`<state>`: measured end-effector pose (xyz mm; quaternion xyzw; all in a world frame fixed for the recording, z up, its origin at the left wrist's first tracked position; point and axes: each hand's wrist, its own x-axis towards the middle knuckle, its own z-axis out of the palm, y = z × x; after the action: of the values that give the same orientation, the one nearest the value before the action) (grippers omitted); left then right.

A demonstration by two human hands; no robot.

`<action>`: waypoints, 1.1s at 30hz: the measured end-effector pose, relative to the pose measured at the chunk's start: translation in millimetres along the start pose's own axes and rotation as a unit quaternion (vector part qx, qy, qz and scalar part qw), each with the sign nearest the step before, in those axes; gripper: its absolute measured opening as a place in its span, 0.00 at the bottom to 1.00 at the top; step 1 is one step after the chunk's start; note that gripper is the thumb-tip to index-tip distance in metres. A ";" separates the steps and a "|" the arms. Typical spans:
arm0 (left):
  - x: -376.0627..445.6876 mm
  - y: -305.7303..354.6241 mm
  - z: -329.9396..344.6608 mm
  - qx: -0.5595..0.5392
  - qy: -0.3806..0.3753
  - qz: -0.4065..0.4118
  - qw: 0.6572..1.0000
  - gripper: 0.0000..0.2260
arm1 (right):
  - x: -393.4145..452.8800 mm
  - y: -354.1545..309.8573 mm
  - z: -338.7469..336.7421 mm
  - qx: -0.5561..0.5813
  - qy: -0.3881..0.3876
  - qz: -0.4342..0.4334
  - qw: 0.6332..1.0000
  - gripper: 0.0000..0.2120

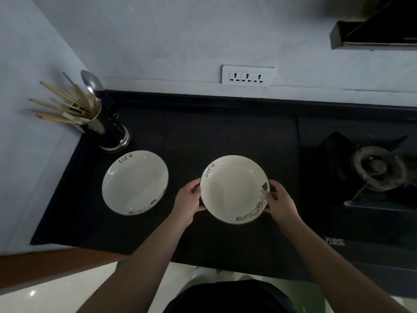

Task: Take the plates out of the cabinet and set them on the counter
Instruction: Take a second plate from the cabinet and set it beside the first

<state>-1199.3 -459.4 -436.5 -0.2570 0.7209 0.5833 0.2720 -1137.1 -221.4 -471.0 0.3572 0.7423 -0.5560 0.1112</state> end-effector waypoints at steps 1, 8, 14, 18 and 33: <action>1.6 0.9 0.4 0.004 0.000 0.002 1.000 0.16 | 1.4 0.3 0.0 -0.003 0.003 0.001 1.000 0.19; 4.3 2.7 1.6 0.029 -0.002 0.001 1.000 0.18 | 4.2 2.4 -1.1 -0.016 0.005 0.001 1.000 0.20; 2.8 -4.3 1.6 0.036 -0.009 -0.002 0.999 0.18 | -0.9 9.2 -4.3 -0.033 0.006 -0.007 0.999 0.19; 3.9 -6.9 2.0 0.051 -0.004 0.008 0.999 0.19 | -2.9 10.8 -5.1 -0.036 0.007 -0.016 0.999 0.19; -3.8 -22.3 0.5 0.017 0.032 0.017 0.999 0.08 | -10.1 15.0 -8.2 -0.004 0.027 0.011 1.000 0.14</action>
<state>-1181.1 -463.0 -449.6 -0.2585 0.7433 0.5672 0.2428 -1118.2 -216.3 -473.6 0.3796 0.7431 -0.5422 0.0985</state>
